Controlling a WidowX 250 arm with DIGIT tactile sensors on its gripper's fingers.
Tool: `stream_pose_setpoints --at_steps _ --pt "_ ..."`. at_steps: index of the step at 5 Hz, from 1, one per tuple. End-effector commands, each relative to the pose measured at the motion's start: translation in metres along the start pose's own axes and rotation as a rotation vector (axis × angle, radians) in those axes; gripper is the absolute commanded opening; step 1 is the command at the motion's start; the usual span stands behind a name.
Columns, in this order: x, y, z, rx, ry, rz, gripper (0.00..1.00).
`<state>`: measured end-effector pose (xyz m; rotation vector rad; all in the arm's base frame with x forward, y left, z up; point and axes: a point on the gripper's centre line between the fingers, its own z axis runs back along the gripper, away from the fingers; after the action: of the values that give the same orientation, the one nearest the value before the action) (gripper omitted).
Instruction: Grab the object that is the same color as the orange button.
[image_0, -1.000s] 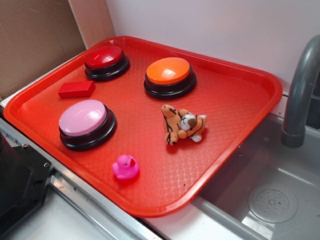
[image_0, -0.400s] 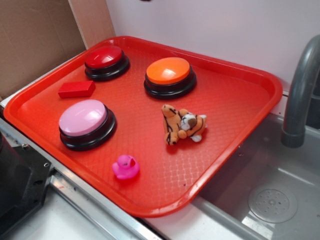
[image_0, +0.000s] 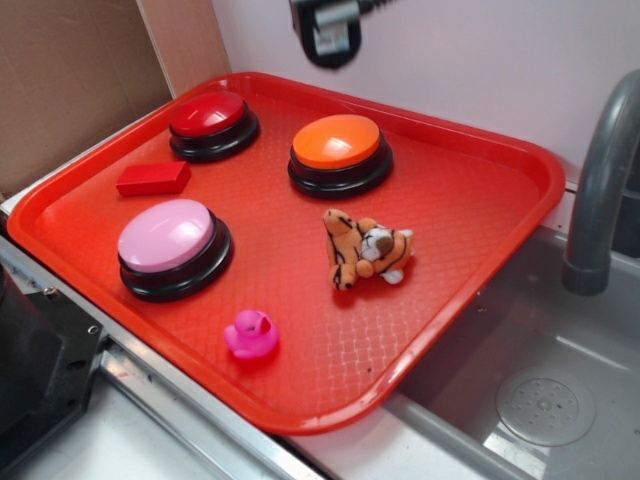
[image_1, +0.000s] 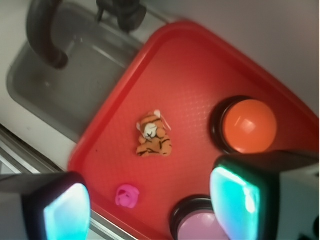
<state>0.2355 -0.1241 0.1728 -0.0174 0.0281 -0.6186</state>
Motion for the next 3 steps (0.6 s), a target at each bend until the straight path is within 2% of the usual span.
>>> stream_pose_setpoints --at_steps 1,2,3 --pt "-0.001 -0.017 -0.009 -0.006 0.033 -0.082 1.00" --pt "-0.001 -0.017 -0.009 -0.006 0.033 -0.082 1.00" --pt "0.008 -0.011 -0.041 -0.001 0.034 -0.137 1.00"
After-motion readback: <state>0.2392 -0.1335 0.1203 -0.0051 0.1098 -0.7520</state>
